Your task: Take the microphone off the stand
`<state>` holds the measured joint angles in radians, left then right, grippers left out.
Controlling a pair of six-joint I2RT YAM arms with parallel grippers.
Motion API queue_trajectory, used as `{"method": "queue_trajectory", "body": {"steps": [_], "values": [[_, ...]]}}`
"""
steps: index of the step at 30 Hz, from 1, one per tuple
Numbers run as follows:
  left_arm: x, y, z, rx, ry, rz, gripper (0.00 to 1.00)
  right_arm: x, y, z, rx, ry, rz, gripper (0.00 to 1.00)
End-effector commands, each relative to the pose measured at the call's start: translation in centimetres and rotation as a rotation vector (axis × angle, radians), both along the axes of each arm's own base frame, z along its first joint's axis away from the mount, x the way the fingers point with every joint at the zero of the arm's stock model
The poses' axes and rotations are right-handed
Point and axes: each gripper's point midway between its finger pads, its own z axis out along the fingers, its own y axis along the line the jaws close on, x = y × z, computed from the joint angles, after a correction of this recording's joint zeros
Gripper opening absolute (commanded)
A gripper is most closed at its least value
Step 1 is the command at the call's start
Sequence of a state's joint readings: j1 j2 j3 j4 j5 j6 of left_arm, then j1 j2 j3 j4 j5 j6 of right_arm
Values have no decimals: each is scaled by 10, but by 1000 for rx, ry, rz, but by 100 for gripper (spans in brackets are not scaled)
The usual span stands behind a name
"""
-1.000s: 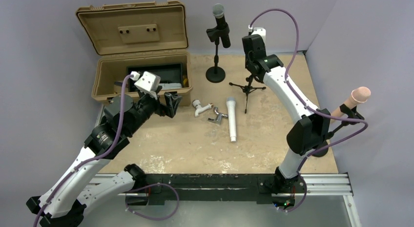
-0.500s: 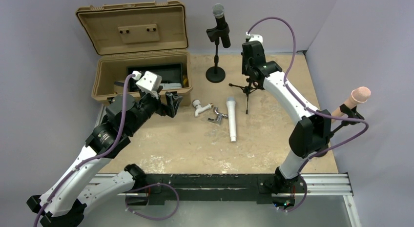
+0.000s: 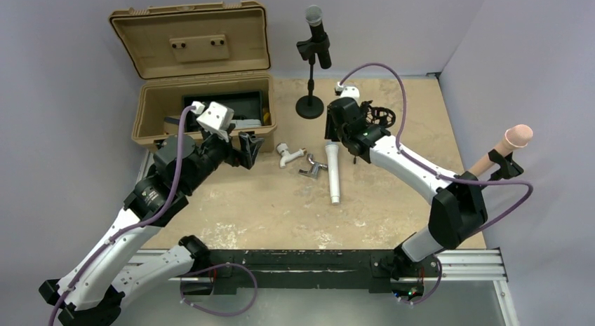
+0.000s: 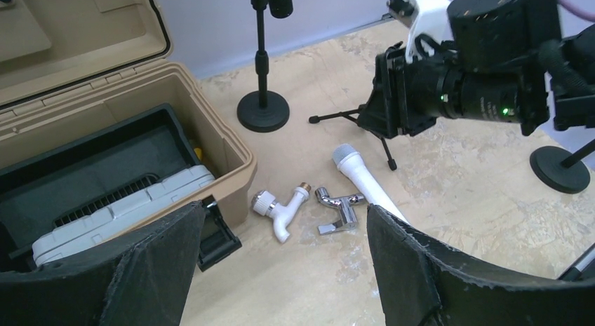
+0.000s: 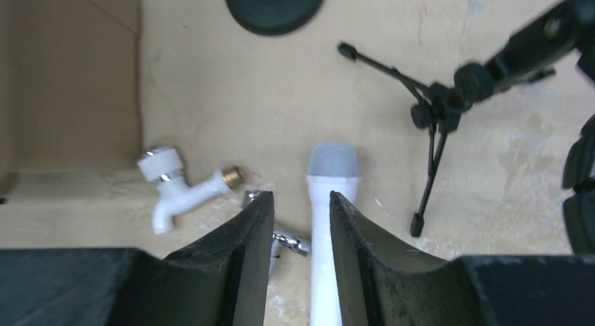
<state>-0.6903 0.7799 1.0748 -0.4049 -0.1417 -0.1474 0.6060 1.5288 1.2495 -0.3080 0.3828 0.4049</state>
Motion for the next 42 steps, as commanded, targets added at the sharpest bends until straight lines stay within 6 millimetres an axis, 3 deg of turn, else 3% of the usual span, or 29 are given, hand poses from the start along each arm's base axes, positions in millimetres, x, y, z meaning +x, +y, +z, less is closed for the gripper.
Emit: {"method": "queue_trajectory", "body": {"steps": [1,6,13,22,34,42], "values": [[0,-6,10,-41,-18,-16,83,4,-8,-13,87,-13,-113,33],[1,-7,8,-40,-11,-20,83,12,-42,-48,-19,-5,-284,33],[1,-9,7,-42,-6,-24,83,40,-68,-63,-20,-28,-363,32],[-1,-10,9,-48,-9,-34,83,63,-97,-97,-109,-1,-439,28],[-1,-11,8,-45,-5,-36,83,82,-141,-119,-179,11,-522,25],[0,-11,7,-40,-1,-32,83,122,-164,-118,-176,-23,-552,24]]}}
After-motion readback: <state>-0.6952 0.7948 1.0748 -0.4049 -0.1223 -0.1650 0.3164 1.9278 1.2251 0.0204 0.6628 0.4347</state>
